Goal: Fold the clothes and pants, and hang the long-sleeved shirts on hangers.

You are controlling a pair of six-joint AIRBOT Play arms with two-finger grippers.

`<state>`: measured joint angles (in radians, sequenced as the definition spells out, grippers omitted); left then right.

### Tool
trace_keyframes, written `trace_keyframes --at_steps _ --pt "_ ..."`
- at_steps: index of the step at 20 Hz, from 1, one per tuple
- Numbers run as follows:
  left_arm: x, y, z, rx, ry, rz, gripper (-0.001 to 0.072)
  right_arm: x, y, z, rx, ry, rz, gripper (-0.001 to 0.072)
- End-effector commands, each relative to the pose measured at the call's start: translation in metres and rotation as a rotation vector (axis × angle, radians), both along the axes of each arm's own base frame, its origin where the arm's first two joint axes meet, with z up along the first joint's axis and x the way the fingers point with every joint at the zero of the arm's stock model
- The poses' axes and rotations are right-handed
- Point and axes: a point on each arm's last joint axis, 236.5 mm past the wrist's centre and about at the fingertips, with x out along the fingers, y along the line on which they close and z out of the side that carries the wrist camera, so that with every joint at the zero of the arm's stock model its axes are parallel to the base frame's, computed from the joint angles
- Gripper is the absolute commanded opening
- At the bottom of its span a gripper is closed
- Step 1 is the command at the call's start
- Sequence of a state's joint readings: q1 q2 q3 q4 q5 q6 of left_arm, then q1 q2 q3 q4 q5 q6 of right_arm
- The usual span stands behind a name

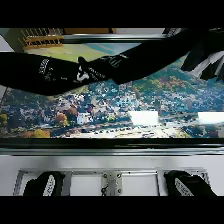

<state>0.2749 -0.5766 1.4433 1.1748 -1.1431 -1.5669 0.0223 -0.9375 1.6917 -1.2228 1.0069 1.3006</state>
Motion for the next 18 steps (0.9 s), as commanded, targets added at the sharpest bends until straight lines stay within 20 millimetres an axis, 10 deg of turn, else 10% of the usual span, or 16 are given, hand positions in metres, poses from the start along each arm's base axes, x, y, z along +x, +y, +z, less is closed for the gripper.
trace_keyframes --at_steps 1,6,9,16,17,18 --pt "-0.066 -0.019 0.035 -0.048 -0.125 0.012 0.0007 -0.082 -0.023 0.066 0.027 -0.187 -0.091 0.0008" --pt "-0.079 -0.029 -0.021 -0.065 0.122 -0.019 0.0007 -0.107 -0.028 0.051 0.064 -0.101 -0.122 0.0007" --pt "-0.045 -0.019 -0.085 -0.117 0.346 -0.024 0.0007 -0.084 -0.024 -0.029 0.050 0.212 -0.117 0.0008" --pt "0.043 -0.026 -0.329 -0.262 0.859 -0.057 0.0007 -0.055 -0.022 -0.253 0.014 0.830 -0.128 0.0007" --pt "0.068 -0.027 -0.344 -0.253 0.831 -0.052 0.0096 -0.053 -0.023 -0.273 0.015 0.868 -0.133 0.0008" --pt "0.089 -0.026 -0.351 -0.250 0.809 -0.041 0.0444 -0.051 -0.023 -0.285 0.015 0.894 -0.136 0.0008"
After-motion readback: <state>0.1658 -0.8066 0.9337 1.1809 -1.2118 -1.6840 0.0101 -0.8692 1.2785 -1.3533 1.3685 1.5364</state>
